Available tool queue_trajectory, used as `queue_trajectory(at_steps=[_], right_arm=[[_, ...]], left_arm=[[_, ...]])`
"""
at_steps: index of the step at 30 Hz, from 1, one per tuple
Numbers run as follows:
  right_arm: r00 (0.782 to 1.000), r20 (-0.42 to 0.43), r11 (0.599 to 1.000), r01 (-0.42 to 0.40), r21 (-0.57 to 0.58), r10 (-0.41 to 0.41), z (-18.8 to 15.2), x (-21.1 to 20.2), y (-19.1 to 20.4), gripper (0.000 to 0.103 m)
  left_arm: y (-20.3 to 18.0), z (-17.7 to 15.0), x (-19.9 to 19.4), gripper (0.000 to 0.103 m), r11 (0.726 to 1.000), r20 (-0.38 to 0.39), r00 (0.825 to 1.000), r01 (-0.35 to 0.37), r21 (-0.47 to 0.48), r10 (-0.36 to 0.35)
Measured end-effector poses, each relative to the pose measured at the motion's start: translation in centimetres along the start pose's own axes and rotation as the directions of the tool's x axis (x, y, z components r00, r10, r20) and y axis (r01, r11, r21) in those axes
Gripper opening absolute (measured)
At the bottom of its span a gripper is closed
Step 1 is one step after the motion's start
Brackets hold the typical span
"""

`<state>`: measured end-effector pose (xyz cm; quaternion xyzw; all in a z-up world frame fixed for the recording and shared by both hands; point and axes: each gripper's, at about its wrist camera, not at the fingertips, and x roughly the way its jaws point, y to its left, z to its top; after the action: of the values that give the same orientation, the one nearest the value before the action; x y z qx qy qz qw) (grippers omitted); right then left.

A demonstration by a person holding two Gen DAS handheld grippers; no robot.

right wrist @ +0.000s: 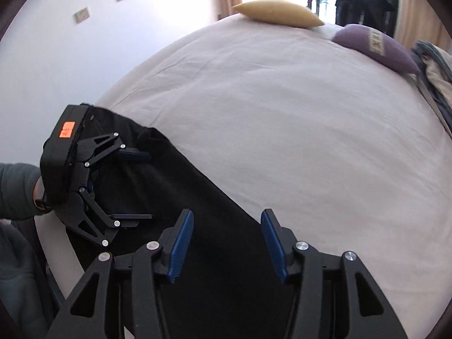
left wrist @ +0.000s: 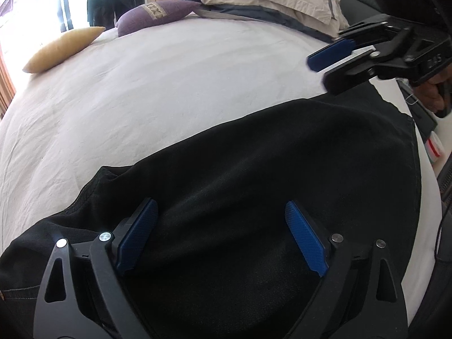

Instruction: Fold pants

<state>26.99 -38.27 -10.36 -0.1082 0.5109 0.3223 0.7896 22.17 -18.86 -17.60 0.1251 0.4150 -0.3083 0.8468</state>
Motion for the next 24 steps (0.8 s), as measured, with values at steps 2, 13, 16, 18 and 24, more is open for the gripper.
queue_trajectory(at_steps=[2, 13, 16, 18, 24], right_arm=[[0.998, -0.058, 0.998, -0.001, -0.069, -0.003, 1.4, 2.1, 0.4, 0.053], [0.996, -0.048, 0.952, 0.063, -0.3, -0.081, -2.4, 1.1, 6.5, 0.002], [0.99, -0.13, 0.945, 0.008, -0.327, -0.054, -4.4, 2.3, 8.0, 0.002], [0.985, -0.174, 0.967, -0.045, -0.252, 0.001, -4.7, 2.9, 7.0, 0.002], [0.999, 0.033, 0.998, -0.035, 0.047, 0.033, -2.4, -0.5, -0.3, 0.039]], left_arm=[[-0.8, 0.2, -0.4, 0.092, 1.0, 0.016, 1.0, -0.012, 0.009, 0.012], [-2.0, 0.1, -0.4, 0.092, 0.999, 0.078, 0.996, -0.037, 0.022, 0.035], [-1.9, -0.7, -0.9, 0.092, 0.999, 0.074, 0.997, -0.033, 0.022, 0.031], [-1.9, -0.3, -0.6, 0.092, 0.999, 0.069, 0.997, -0.033, 0.021, 0.032], [-1.7, 0.3, -0.1, 0.092, 0.999, 0.06, 0.997, -0.039, 0.023, 0.038]])
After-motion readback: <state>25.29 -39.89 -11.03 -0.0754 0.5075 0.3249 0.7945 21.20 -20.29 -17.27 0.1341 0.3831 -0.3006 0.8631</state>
